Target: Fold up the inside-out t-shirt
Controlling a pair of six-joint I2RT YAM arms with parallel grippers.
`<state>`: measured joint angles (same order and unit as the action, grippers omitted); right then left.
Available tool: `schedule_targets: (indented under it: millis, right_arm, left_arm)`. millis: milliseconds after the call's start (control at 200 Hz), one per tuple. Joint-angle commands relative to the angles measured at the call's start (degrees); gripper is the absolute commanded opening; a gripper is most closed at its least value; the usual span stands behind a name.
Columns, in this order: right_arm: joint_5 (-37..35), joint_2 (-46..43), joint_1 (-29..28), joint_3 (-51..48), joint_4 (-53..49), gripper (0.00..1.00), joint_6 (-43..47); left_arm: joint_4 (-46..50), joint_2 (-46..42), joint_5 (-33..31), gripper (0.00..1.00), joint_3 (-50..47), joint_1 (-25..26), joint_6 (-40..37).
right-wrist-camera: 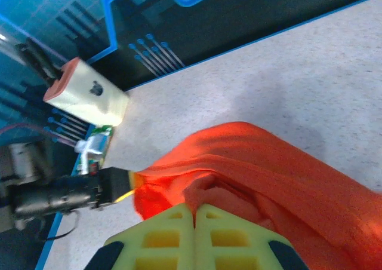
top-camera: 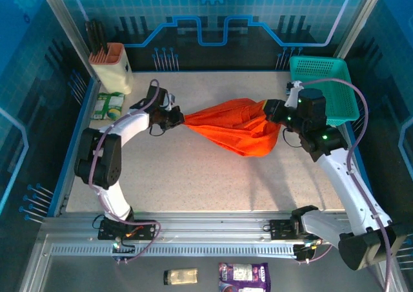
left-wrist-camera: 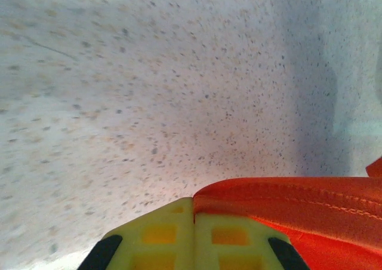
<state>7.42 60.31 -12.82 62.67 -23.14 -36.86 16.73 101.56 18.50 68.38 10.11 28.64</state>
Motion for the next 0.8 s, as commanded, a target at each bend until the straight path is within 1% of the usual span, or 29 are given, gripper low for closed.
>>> schedule_targets:
  millis: [0, 130, 330, 430, 520, 555, 605, 655, 725, 795]
  right_arm:
    - [1.1, -0.7, 2.4, -3.6, 1.3, 0.0, 0.6]
    - [-3.5, -0.3, 3.4, -7.5, -0.8, 0.0, 1.1]
    - [-6.4, 2.3, 5.6, -16.1, -1.6, 0.0, 0.6]
    - [-5.6, 4.4, 5.5, -20.8, 0.8, 0.0, 1.2]
    - [-5.0, 5.9, 4.3, -24.2, 2.2, 0.0, 1.3]
    - [-4.3, 6.4, 3.5, -24.9, 2.5, 0.0, 1.8]
    - [-1.3, 6.7, 2.1, -26.2, 4.7, 0.0, 2.5]
    - [1.6, 6.9, 0.5, -27.6, 7.1, 0.0, 2.5]
    - [4.4, 7.5, -1.4, -28.0, 8.5, 0.0, 2.4]
    - [4.0, 8.5, -3.7, -27.0, 6.8, 0.0, 3.4]
  left_arm:
    - [3.4, -1.6, 1.2, 0.0, -4.8, -3.6, 1.6]
    - [1.1, -5.4, 0.8, 0.0, -10.6, -8.5, 3.4]
    - [-0.2, -12.3, -3.3, 0.0, -17.8, -14.8, 4.5]
    - [-0.6, -14.7, -3.6, 0.0, -20.4, -16.8, 4.1]
    - [-0.3, -16.2, -4.4, 0.0, -21.4, -17.3, 3.3]
    - [0.1, -16.7, -4.0, 0.0, -21.3, -16.9, 2.7]
    - [1.8, -17.5, -4.8, 0.0, -20.2, -15.1, 1.4]
    - [4.4, -18.5, -7.4, 0.0, -18.5, -11.4, -0.6]
    - [8.3, -19.1, -10.2, 0.12, -15.1, -6.6, -2.8]
    - [12.0, -19.2, -13.0, 0.27, -11.3, -2.1, -3.9]
